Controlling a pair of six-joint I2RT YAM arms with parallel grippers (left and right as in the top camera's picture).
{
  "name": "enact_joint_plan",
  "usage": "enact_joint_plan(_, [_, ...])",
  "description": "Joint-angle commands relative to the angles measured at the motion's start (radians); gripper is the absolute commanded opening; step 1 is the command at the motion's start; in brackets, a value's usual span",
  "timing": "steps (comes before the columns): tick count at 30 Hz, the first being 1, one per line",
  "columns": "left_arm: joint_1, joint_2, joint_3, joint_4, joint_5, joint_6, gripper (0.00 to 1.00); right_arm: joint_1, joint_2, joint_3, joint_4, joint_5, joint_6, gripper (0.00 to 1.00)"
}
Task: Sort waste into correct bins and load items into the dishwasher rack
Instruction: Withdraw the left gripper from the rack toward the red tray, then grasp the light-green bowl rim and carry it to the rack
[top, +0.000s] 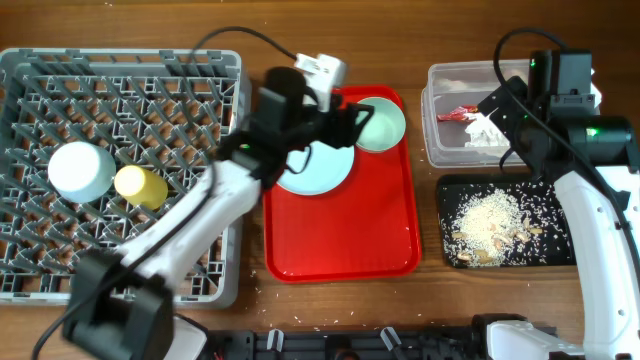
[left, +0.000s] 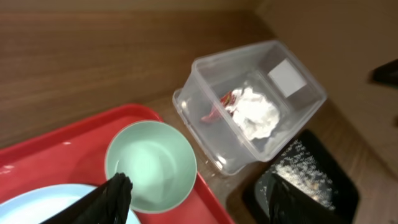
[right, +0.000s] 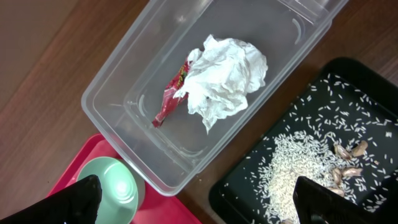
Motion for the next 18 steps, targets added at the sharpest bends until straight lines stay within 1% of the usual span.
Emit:
enact_joint_plan(1, [-0.089, 0.143, 0.005, 0.113, -0.053, 0.008, 0.65, 0.0, -0.01, 0.011, 0.003, 0.022, 0.008, 1.0])
enact_joint_plan(2, [-0.117, 0.182, 0.005, 0.154, -0.055, 0.027, 0.68, 0.0, -0.01, 0.011, 0.003, 0.022, 0.008, 1.0])
enact_joint_plan(3, [-0.142, 0.217, 0.005, 0.19, -0.056, 0.082, 0.77, 0.0, -0.01, 0.011, 0.003, 0.022, 0.008, 1.0])
enact_joint_plan(5, [-0.191, 0.294, 0.005, 0.243, -0.104, 0.209, 0.78, 0.0, -0.01, 0.011, 0.003, 0.022, 0.008, 1.0])
enact_joint_plan(6, [-0.205, 0.322, 0.005, 0.25, -0.126, 0.246, 0.78, 0.0, -0.01, 0.011, 0.003, 0.022, 0.008, 1.0])
enact_joint_plan(10, [-0.212, 0.377, 0.005, 0.23, -0.145, 0.268, 0.74, 0.0, -0.01, 0.011, 0.003, 0.022, 0.008, 1.0])
enact_joint_plan(12, [-0.212, 0.378, 0.005, 0.201, -0.145, 0.268, 0.73, 0.0, -0.01, 0.011, 0.003, 0.022, 0.008, 1.0])
enact_joint_plan(14, [-0.212, 0.378, 0.005, 0.167, -0.145, 0.268, 0.7, 0.0, -0.01, 0.011, 0.003, 0.022, 0.008, 1.0])
enact_joint_plan(15, [-0.212, 0.378, 0.005, 0.13, -0.144, 0.268, 0.62, 0.0, -0.01, 0.011, 0.003, 0.022, 0.008, 0.99])
enact_joint_plan(18, [-0.212, 0.378, 0.005, 0.061, -0.144, 0.268, 0.54, 0.0, -0.01, 0.011, 0.003, 0.022, 0.008, 1.0])
